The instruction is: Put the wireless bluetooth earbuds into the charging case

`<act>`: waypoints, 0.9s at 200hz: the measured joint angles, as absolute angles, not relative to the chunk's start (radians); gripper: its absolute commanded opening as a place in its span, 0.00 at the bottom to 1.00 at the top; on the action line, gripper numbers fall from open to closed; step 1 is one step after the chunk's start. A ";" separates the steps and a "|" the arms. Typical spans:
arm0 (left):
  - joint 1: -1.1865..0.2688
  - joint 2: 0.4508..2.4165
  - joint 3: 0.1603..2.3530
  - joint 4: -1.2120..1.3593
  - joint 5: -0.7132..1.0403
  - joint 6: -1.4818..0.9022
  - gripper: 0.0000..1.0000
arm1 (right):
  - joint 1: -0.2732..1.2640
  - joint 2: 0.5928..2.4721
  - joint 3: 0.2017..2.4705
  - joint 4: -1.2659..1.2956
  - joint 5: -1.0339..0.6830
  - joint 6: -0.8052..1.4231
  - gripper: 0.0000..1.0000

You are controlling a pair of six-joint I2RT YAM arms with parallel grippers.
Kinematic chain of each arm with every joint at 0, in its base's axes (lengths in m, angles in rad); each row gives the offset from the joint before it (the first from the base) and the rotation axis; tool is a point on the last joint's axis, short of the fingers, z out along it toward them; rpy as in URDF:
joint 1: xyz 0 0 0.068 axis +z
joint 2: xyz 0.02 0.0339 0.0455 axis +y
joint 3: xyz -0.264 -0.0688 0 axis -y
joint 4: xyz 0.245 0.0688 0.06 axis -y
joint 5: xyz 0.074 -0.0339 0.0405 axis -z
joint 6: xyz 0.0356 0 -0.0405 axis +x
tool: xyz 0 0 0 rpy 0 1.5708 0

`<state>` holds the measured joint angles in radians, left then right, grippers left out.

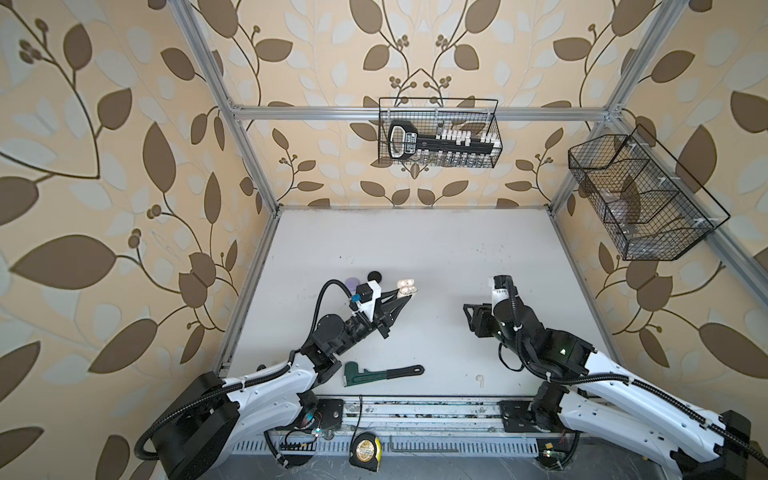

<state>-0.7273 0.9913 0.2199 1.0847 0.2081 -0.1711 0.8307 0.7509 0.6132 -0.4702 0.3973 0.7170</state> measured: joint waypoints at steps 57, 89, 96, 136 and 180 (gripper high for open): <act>-0.727 0.894 0.202 1.053 0.231 -0.253 0.00 | 0.847 0.658 0.567 -0.706 0.319 0.817 0.64; -0.727 0.778 0.181 0.991 0.240 -0.265 0.00 | 0.910 0.666 0.523 -0.804 0.262 0.860 0.64; -0.727 0.749 0.173 0.966 0.240 -0.265 0.00 | 0.928 0.680 0.516 -0.814 0.254 0.870 0.64; -0.727 0.608 0.151 0.820 0.237 -0.266 0.00 | 1.055 0.743 0.455 -0.826 0.242 0.955 0.61; -0.727 0.544 0.138 0.728 0.235 -0.266 0.00 | 1.088 0.804 0.387 -0.796 0.216 1.008 0.53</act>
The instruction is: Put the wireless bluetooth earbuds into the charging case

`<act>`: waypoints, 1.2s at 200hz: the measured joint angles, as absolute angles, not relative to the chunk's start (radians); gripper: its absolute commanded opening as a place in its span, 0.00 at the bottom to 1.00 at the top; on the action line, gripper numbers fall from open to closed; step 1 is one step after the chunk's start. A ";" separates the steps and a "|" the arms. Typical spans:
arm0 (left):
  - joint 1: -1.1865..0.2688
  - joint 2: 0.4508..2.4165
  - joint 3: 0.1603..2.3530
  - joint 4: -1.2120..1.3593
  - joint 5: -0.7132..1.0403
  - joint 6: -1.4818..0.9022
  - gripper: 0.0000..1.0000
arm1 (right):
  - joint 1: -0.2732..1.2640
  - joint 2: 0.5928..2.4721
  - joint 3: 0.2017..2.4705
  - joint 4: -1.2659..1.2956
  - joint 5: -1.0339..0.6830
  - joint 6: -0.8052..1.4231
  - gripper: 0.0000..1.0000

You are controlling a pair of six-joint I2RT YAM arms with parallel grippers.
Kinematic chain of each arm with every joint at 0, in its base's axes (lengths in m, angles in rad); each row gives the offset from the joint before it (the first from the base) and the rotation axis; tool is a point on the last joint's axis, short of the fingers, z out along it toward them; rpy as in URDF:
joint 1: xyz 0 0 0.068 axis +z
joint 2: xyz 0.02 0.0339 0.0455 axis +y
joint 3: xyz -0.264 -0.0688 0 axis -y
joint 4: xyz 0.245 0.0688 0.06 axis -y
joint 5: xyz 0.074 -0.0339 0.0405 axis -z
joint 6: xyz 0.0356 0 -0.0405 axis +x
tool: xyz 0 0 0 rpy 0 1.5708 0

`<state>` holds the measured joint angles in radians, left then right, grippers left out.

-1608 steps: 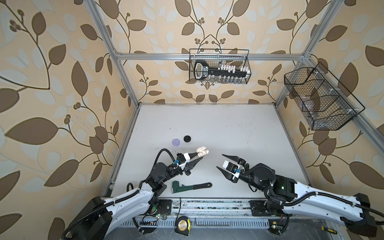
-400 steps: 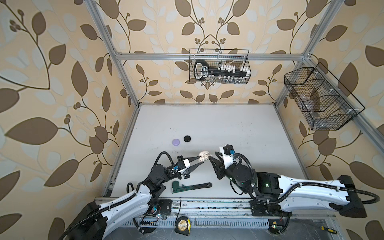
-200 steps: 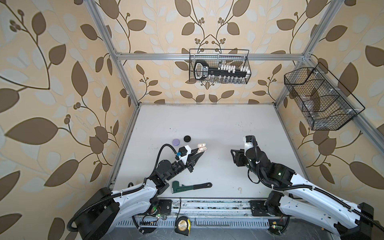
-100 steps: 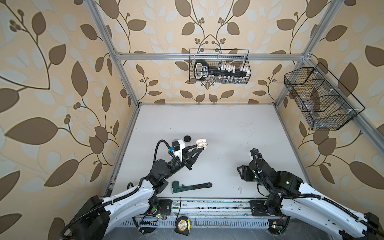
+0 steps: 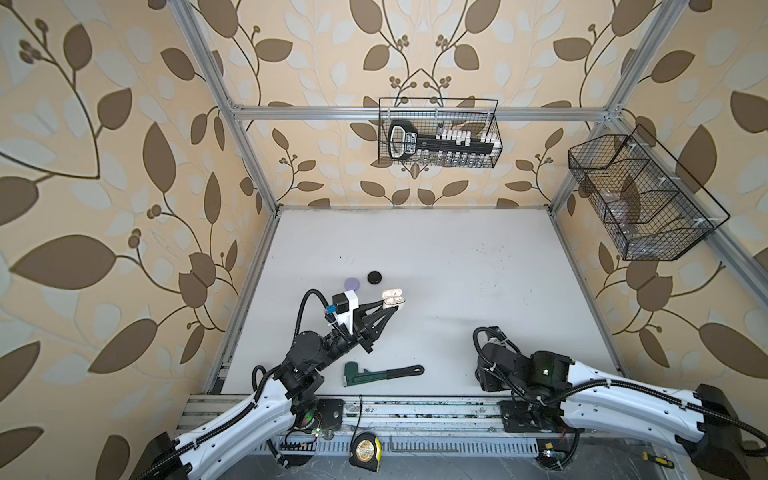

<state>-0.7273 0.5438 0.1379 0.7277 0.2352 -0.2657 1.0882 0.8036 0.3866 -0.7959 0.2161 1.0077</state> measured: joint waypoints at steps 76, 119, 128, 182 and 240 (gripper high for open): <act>-0.727 0.544 0.097 0.721 0.260 -0.257 0.00 | 1.111 0.899 0.385 -0.726 0.181 1.026 0.42; -0.727 0.535 0.082 0.731 0.262 -0.255 0.00 | 1.137 0.939 0.387 -0.686 0.184 1.029 0.35; -0.727 0.531 0.082 0.731 0.262 -0.254 0.00 | 1.143 0.941 0.387 -0.682 0.186 1.031 0.34; -0.727 0.507 0.080 0.728 0.262 -0.253 0.00 | 1.168 0.952 0.387 -0.670 0.198 1.048 0.28; -0.727 0.490 0.080 0.728 0.261 -0.245 0.00 | 1.187 0.968 0.387 -0.660 0.215 1.059 0.28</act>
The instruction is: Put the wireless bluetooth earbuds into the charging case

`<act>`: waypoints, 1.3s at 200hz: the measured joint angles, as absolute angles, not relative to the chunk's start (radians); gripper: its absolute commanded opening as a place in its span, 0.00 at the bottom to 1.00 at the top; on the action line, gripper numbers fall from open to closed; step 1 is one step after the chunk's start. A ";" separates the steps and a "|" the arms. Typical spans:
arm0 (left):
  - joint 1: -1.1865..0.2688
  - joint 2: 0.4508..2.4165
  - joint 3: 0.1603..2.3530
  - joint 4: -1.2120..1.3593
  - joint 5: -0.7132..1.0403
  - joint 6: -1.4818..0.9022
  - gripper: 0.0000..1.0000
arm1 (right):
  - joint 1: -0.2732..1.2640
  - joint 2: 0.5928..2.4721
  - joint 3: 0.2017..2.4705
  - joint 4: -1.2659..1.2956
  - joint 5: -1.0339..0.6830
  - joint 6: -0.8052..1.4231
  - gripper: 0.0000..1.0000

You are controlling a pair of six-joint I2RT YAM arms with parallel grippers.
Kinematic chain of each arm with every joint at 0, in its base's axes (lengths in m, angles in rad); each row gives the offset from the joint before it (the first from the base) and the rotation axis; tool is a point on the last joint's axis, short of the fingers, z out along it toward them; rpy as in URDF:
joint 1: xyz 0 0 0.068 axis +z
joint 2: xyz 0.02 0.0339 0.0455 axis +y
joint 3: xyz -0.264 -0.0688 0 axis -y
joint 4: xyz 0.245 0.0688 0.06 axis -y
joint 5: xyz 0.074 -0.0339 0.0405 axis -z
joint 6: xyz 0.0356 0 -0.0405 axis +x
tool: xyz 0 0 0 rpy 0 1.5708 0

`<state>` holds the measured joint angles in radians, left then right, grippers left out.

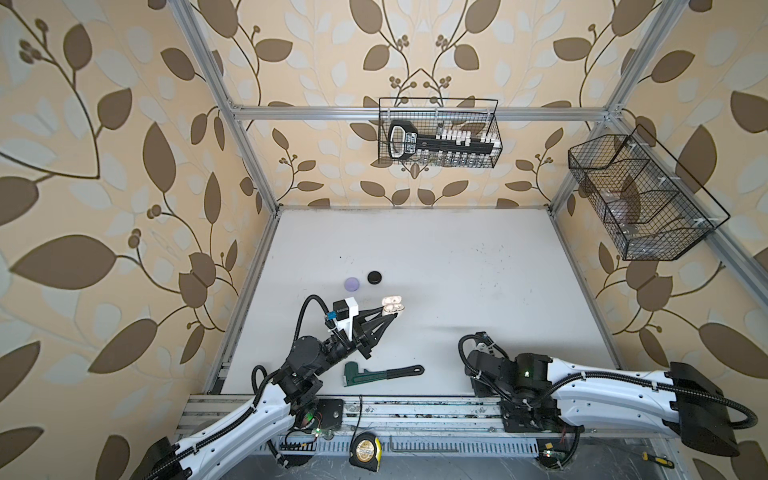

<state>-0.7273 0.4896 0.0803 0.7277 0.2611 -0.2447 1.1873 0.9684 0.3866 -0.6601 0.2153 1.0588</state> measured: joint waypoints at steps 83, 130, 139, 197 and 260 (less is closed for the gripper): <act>-0.727 0.481 0.080 0.716 0.261 -0.239 0.00 | 1.227 1.056 0.419 -0.635 0.267 1.076 0.22; -0.727 0.473 0.080 0.706 0.261 -0.239 0.00 | 1.257 1.074 0.427 -0.639 0.297 1.096 0.18; -0.727 0.471 0.080 0.706 0.261 -0.239 0.00 | 1.260 1.075 0.430 -0.641 0.300 1.100 0.18; -0.727 0.491 0.079 0.734 0.262 -0.240 0.00 | 1.264 0.999 0.665 -0.699 0.450 1.057 0.17; -0.727 0.581 0.079 0.877 0.300 -0.271 0.00 | 1.264 0.912 0.806 -0.289 0.629 0.802 0.17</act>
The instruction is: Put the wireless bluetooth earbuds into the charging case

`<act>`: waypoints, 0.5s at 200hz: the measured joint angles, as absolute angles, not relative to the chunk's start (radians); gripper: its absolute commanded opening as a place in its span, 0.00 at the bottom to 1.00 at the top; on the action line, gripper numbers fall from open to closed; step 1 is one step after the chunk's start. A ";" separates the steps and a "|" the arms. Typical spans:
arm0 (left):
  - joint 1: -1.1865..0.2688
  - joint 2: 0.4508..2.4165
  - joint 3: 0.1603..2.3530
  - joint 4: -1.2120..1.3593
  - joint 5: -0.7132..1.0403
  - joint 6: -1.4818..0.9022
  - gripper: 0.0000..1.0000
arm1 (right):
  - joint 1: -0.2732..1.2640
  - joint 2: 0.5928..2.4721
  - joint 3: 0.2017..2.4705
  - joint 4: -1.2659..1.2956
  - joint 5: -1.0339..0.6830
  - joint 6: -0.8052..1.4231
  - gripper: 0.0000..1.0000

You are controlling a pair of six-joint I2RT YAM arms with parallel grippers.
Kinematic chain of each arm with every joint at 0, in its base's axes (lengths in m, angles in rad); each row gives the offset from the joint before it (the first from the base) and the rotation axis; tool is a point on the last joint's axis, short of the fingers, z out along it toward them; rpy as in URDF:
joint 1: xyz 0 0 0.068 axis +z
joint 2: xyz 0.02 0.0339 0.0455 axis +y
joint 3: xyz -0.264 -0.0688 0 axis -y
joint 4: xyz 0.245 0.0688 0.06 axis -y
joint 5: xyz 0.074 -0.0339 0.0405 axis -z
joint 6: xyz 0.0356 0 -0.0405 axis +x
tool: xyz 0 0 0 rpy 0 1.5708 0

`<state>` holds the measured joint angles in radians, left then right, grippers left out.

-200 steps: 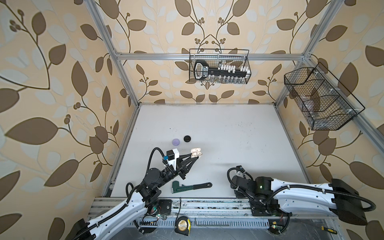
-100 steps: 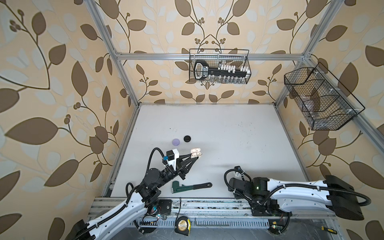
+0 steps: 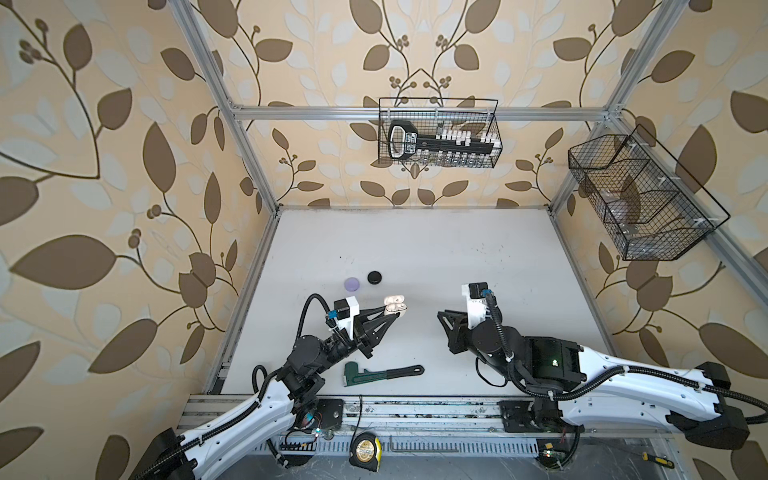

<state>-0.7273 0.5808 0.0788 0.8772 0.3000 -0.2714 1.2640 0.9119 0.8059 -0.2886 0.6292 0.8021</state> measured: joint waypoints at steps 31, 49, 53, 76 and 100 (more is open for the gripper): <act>-0.727 0.640 0.079 0.952 0.319 -0.286 0.00 | 1.264 0.912 0.806 -0.117 0.641 0.701 0.17; -0.727 0.680 0.086 0.992 0.341 -0.302 0.00 | 1.264 0.918 0.806 -0.025 0.635 0.657 0.16; -0.727 0.689 0.088 1.000 0.345 -0.308 0.00 | 1.264 0.922 0.806 -0.006 0.633 0.649 0.16; -0.727 0.710 0.100 1.039 0.369 -0.325 0.00 | 1.264 0.955 0.806 0.084 0.618 0.607 0.16; -0.727 0.709 0.102 1.079 0.384 -0.339 0.00 | 1.269 0.996 0.806 0.162 0.595 0.576 0.17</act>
<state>-0.7273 0.7086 0.1017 1.0794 0.3840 -0.3386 1.2686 0.9958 0.8062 0.1619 0.5945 0.5758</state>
